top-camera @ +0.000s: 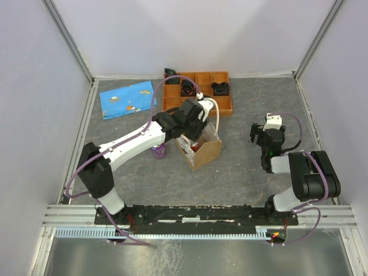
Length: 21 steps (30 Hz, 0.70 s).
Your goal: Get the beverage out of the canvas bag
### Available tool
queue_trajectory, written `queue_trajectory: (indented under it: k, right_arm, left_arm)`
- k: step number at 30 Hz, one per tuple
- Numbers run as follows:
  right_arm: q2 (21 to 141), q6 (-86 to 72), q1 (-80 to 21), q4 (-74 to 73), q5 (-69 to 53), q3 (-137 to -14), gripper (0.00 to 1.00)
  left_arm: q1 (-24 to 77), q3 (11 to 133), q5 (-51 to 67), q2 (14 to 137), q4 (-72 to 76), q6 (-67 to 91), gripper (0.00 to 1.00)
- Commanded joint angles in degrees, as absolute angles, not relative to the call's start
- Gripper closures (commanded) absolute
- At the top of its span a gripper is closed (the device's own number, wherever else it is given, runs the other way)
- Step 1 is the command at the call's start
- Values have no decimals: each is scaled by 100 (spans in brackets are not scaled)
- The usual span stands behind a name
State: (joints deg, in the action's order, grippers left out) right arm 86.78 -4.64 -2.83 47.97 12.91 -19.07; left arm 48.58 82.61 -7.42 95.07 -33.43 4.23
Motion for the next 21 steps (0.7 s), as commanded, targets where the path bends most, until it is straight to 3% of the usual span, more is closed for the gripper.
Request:
queue_trajectory:
  k: [1,13,21]
  right_arm:
    - [8625,-439,-257,4983,1283,-2057,1]
    - [8626,-435,-261,4983,1283,-2057,1]
    - [8630,-439,-261,4989,1283,-2054,1]
  left_arm:
    - [4843,8066,-1013,9330,-3585,750,43]
    - [4890,7884,-862,9314,-3674,918,27]
    - [4904,7873,-696,9447,-3745,957,23]
